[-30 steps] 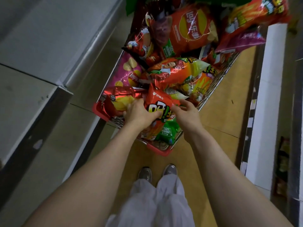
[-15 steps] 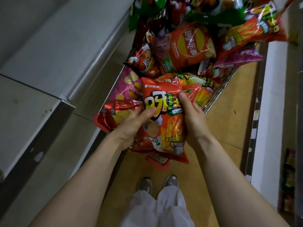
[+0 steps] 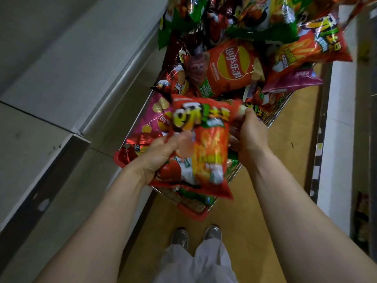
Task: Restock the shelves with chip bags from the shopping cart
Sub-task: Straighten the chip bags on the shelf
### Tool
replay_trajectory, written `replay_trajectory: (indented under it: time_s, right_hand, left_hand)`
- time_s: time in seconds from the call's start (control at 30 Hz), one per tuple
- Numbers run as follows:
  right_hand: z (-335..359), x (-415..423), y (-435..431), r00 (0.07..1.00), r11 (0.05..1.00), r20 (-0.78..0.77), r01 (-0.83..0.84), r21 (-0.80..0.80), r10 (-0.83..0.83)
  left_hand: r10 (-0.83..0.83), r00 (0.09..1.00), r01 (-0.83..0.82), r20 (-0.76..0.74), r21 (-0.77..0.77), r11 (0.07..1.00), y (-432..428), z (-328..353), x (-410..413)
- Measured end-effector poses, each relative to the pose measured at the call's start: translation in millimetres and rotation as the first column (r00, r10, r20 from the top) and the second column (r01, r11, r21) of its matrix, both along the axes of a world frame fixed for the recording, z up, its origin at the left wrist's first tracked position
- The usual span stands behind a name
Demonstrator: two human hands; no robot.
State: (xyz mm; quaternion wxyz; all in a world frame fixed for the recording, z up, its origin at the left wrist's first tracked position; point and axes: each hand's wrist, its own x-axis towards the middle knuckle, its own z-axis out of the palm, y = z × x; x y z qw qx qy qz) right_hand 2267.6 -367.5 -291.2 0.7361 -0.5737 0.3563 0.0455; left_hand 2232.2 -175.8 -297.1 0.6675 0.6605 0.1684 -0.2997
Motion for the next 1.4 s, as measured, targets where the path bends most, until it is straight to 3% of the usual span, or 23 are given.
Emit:
replay_trajectory:
  time_s: [0.07, 0.13, 0.2, 0.33, 0.6, 0.73, 0.83, 1.0, 1.13, 1.23, 1.4]
  right_hand:
    - [-4.1, 7.1, -1.2, 0.999, 0.999, -0.03, -0.044, 0.008, 0.044]
    - [-13.7, 6.6, 0.9, 0.97, 0.978, -0.145, -0.203, -0.035, 0.196]
    - [-23.1, 2.6, 9.8, 0.884, 0.918, -0.284, -0.396, -0.034, 0.371]
    - [-40.8, 4.8, 42.6, 0.737, 0.8, -0.316, -0.573, 0.176, 0.598]
    - [-47.8, 9.9, 56.0, 0.897, 0.945, -0.315, -0.253, 0.208, 0.31]
    - [-48.4, -29.4, 16.2, 0.872, 0.887, -0.266, -0.317, 0.335, 0.412]
    - [-50.0, -58.5, -6.3, 0.806, 0.847, -0.292, -0.423, 0.323, 0.514]
    - [-58.9, -42.0, -13.0, 0.935, 0.947, -0.181, -0.278, 0.16, 0.305]
    - [-75.3, -19.8, -17.4, 0.966, 0.973, -0.19, -0.142, 0.179, 0.176]
    - [-75.1, -16.5, -21.5, 0.978, 0.964, -0.11, -0.151, 0.221, 0.178]
    - [-74.0, -17.1, -22.9, 0.947, 0.931, -0.026, -0.311, 0.192, 0.321]
  left_hand:
    - [0.153, 0.988, -0.153, -0.001, -0.019, 0.988, 9.5, -3.0, 7.3]
    - [0.262, 0.965, -0.262, -0.013, -0.025, 0.965, 19.0, -5.1, 14.3]
    - [0.339, 0.941, -0.339, -0.02, -0.056, 0.939, 27.8, -6.7, 20.9]
    - [0.314, 0.949, -0.316, -0.036, -0.164, 0.934, 39.4, -9.1, 22.6]
    - [0.271, 0.958, -0.286, -0.09, -0.343, 0.895, 54.0, -15.2, 15.8]
    - [0.232, 0.964, -0.264, -0.127, -0.414, 0.871, 50.8, -9.2, 20.7]
    - [0.215, 0.965, -0.259, -0.151, -0.416, 0.872, 33.9, -11.4, 27.2]
    - [0.245, 0.957, -0.281, -0.157, -0.278, 0.919, 11.5, -19.6, 37.1]
    - [0.164, 0.975, -0.189, -0.149, -0.176, 0.966, 4.3, -20.9, 42.2]
    - [0.091, 0.984, -0.116, -0.152, -0.164, 0.98, 3.0, -20.8, 41.2]
    - [-0.017, 0.986, -0.02, -0.164, -0.224, 0.974, 6.2, -23.0, 33.4]
